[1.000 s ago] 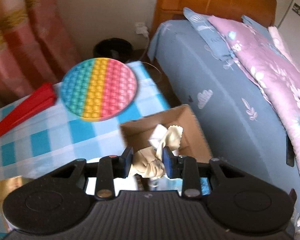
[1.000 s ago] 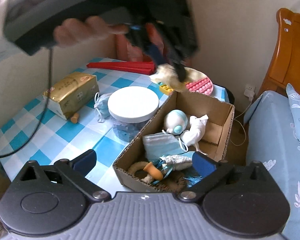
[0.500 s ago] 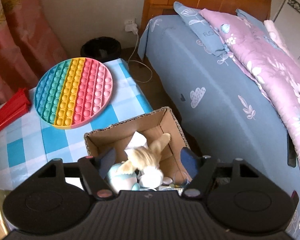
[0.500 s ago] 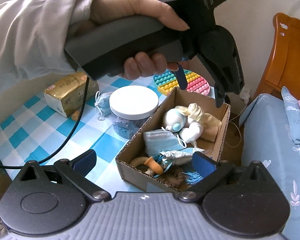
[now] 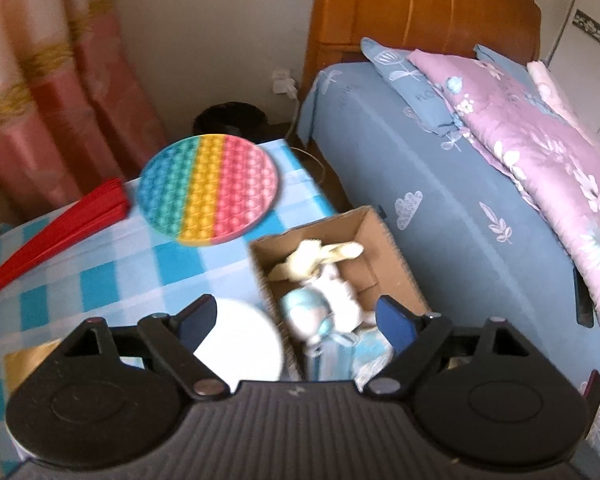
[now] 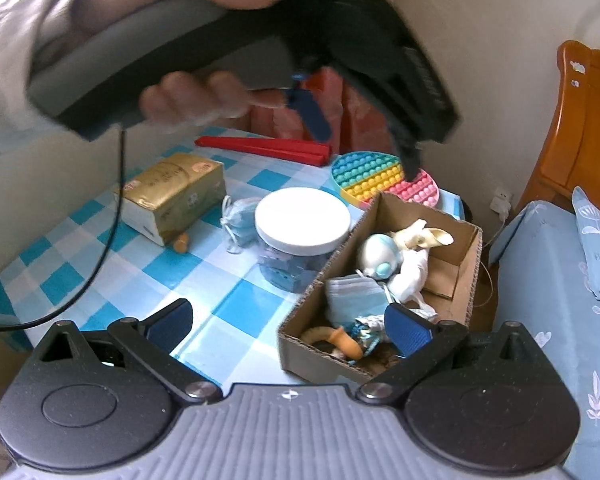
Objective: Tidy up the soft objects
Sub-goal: 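Move both open grippers from the box back over the table, then grasp the second orange foam earplug with the right gripper, then move the left gripper over the blue face mask while the right holds the earplug, then grasp the blue face mask with the left gripper while the right holds the earplug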
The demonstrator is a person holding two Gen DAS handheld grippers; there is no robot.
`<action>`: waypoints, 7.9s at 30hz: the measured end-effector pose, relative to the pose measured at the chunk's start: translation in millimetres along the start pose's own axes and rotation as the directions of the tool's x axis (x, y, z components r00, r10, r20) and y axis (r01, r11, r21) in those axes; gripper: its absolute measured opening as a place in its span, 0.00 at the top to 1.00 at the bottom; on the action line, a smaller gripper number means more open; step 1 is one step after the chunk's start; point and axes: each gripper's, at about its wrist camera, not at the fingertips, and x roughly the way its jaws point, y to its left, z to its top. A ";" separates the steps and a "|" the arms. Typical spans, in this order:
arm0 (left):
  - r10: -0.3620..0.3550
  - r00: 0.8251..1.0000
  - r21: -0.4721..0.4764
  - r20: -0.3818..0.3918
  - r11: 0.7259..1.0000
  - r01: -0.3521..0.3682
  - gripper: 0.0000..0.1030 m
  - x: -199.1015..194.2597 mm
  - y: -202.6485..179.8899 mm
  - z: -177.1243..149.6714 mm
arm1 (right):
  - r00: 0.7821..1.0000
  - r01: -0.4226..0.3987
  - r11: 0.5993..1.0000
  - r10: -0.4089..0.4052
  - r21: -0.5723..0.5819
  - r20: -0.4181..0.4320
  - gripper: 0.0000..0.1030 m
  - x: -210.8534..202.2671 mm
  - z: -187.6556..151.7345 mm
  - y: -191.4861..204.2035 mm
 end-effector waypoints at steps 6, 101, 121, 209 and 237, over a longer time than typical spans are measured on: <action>0.048 0.999 -0.048 0.012 0.998 -0.047 0.11 -21.0 35.5 -29.3 | 1.000 -0.027 1.000 0.027 0.007 0.007 0.00 -5.1 -1.0 10.8; 0.405 0.914 -0.385 0.016 0.847 -0.368 0.08 -44.1 171.0 -232.0 | 0.910 -0.373 0.850 0.257 -0.373 -0.325 0.72 175.4 52.3 98.3; 0.378 0.926 -0.387 0.001 0.854 -0.348 0.08 -34.8 175.1 -235.2 | 0.893 -0.429 0.744 0.267 -0.511 -0.361 0.61 198.9 65.9 101.8; 0.120 0.963 -0.377 -0.239 0.903 -0.206 0.49 109.2 160.4 -16.2 | 0.936 -0.303 0.937 0.257 -0.177 -0.242 0.70 109.9 19.2 67.4; 0.092 0.976 -0.409 -0.199 0.897 -0.168 0.97 91.6 164.1 -19.9 | 0.948 -0.282 0.942 0.244 -0.184 -0.204 0.70 98.0 28.1 67.7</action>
